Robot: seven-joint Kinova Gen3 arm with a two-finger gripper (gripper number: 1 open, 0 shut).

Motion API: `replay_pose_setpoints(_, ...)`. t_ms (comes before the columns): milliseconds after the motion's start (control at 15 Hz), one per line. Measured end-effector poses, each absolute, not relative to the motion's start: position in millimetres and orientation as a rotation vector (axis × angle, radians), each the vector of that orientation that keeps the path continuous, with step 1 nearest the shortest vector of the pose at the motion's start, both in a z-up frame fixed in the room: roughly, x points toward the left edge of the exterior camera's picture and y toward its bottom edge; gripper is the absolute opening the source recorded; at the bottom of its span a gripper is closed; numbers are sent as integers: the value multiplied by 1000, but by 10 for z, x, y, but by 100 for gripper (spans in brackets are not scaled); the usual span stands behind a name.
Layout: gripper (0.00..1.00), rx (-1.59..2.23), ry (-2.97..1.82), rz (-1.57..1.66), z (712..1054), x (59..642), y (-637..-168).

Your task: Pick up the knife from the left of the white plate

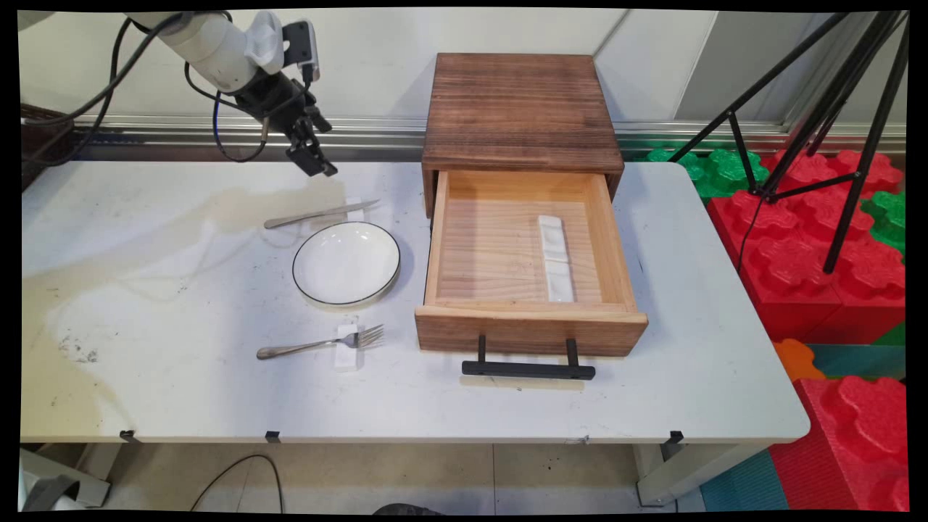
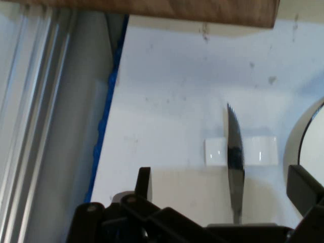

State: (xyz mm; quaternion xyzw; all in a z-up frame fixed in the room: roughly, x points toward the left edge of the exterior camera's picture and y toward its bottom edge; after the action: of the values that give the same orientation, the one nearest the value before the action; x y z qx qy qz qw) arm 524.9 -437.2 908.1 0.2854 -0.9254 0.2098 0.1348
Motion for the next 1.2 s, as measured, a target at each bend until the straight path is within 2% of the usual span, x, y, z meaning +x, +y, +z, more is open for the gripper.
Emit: replay_pose_setpoints(1200,100,876,-2883,389,8373,5438,-4766)
